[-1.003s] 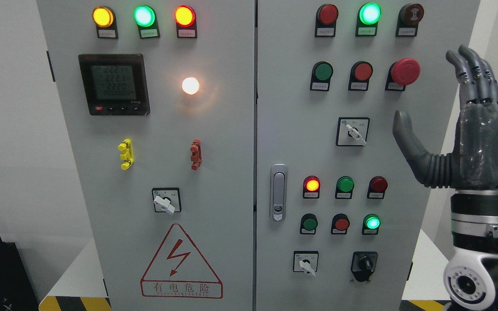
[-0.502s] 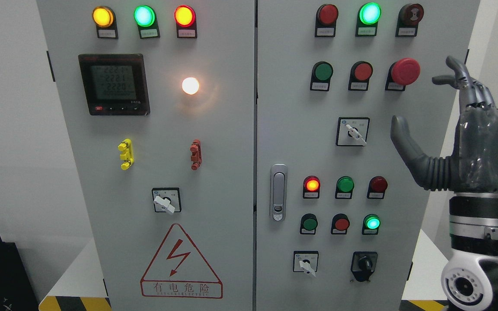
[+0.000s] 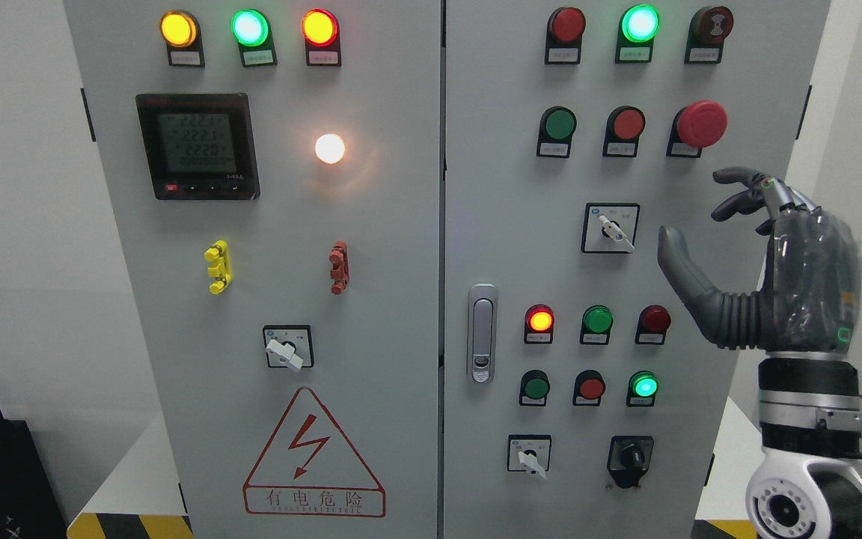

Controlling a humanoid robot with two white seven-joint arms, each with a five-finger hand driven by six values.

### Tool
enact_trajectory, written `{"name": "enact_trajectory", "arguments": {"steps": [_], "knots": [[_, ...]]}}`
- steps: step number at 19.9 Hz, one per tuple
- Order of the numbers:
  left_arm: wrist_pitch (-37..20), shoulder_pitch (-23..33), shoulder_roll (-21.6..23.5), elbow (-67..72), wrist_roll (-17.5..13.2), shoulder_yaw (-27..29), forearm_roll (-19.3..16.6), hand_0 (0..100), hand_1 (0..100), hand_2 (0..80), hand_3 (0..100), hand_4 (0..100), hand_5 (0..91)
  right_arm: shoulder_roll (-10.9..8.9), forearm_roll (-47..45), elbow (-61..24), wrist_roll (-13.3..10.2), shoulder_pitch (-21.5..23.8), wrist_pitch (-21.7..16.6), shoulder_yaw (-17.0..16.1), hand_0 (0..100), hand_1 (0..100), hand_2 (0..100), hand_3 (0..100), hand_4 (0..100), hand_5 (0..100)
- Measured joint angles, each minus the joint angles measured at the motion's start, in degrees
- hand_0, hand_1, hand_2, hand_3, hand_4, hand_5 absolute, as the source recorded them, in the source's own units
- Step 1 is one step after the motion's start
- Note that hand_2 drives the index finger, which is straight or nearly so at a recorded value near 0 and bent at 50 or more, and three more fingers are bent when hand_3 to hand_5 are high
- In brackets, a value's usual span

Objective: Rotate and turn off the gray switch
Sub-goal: 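Move the right hand toward the upper white rotary switch, curling fingers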

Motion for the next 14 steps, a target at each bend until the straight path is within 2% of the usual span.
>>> {"name": "enact_trajectory", "arguments": {"steps": [14], "knots": [[0.0, 0.0, 0.0, 0.0, 0.2, 0.0, 0.0, 12, 39, 0.0, 0, 0, 0.0, 0.76, 0.3, 0.1, 0.1, 0.8, 6.6, 3.6, 6, 39, 52, 89, 90, 100]]}}
